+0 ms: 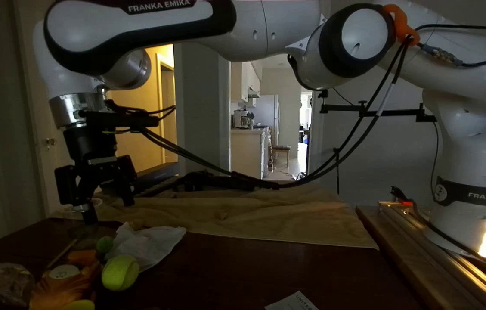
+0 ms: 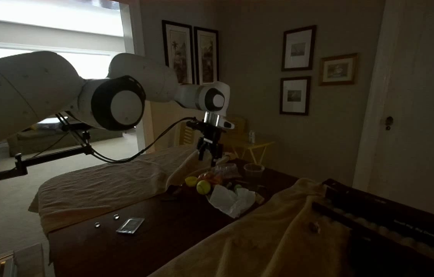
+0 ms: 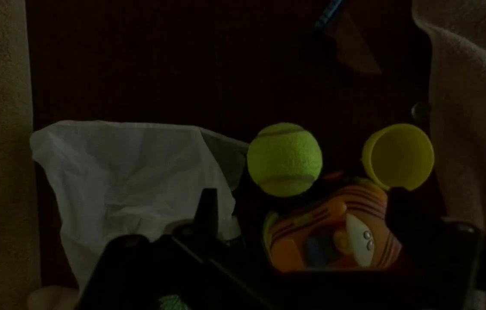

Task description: Put the cup upright, then put the green ball and the yellow bowl in the cup

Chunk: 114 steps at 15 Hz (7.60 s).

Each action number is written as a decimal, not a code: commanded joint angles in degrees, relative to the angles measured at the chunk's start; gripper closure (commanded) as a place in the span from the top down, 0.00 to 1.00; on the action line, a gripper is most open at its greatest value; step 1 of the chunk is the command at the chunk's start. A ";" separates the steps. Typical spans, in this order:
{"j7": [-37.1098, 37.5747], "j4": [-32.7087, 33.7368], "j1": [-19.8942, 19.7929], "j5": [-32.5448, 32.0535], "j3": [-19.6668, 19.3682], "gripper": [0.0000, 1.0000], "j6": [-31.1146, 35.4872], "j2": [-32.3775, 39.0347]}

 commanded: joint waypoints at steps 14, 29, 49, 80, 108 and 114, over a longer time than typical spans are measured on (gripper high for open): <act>-1.92 3.98 -1.57 0.92 2.03 1.00 -5.99 7.76; -0.91 8.35 -0.40 -0.47 1.78 1.00 -1.90 11.89; 1.74 9.44 0.19 -1.28 -0.59 0.38 1.12 10.80; 9.03 13.02 -3.44 -6.30 -9.60 0.38 25.69 9.49; -2.96 12.26 -5.06 -4.92 -5.81 0.38 36.89 12.82; -4.87 12.01 -5.21 -4.30 -4.13 0.88 36.81 12.63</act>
